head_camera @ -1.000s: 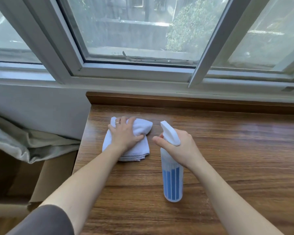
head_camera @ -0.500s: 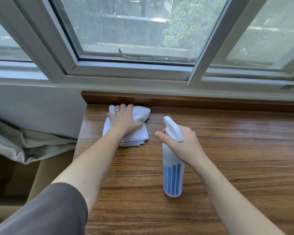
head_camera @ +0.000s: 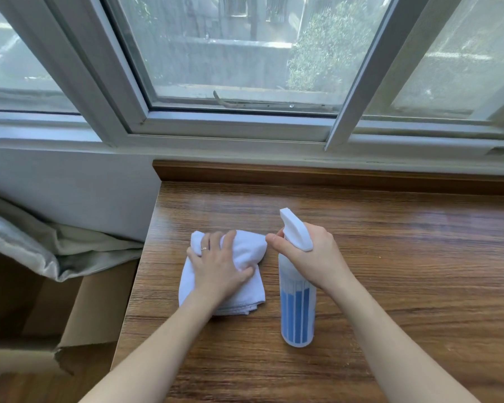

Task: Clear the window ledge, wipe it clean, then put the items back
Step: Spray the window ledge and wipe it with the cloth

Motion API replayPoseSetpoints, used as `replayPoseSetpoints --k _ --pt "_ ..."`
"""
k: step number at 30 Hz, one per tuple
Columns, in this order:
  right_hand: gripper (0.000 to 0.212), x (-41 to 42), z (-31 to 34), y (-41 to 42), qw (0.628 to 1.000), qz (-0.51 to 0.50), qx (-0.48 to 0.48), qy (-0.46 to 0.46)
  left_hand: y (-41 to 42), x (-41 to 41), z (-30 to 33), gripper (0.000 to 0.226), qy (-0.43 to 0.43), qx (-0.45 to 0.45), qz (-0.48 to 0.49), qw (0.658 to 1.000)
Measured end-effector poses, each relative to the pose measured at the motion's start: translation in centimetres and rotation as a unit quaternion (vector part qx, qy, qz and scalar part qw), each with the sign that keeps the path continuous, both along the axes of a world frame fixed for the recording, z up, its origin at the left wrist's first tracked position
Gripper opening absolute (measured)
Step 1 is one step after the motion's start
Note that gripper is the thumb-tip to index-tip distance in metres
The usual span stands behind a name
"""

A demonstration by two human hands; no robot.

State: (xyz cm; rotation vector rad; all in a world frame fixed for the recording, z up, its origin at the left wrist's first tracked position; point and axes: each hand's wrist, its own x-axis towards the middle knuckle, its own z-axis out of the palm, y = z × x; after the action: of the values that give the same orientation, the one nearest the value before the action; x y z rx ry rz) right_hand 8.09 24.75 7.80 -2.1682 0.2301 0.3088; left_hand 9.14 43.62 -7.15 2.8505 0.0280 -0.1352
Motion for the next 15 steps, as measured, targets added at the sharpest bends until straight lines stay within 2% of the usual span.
replayPoseSetpoints --k 3,7,15 --pt "0.033 0.0 -0.2 0.1 1.000 0.003 0.002 0.001 0.2 -0.2 -0.7 0.086 -0.048 -0.020 0.006 0.999" --pt "0.033 0.2 -0.4 0.2 1.000 0.009 -0.002 0.004 0.1 1.8 -0.7 0.079 -0.068 -0.019 -0.003 0.998" --pt "0.037 1.2 -0.5 0.5 1.000 0.014 0.003 0.015 -0.6 9.3 -0.2 0.077 -0.017 -0.001 -0.001 1.000"
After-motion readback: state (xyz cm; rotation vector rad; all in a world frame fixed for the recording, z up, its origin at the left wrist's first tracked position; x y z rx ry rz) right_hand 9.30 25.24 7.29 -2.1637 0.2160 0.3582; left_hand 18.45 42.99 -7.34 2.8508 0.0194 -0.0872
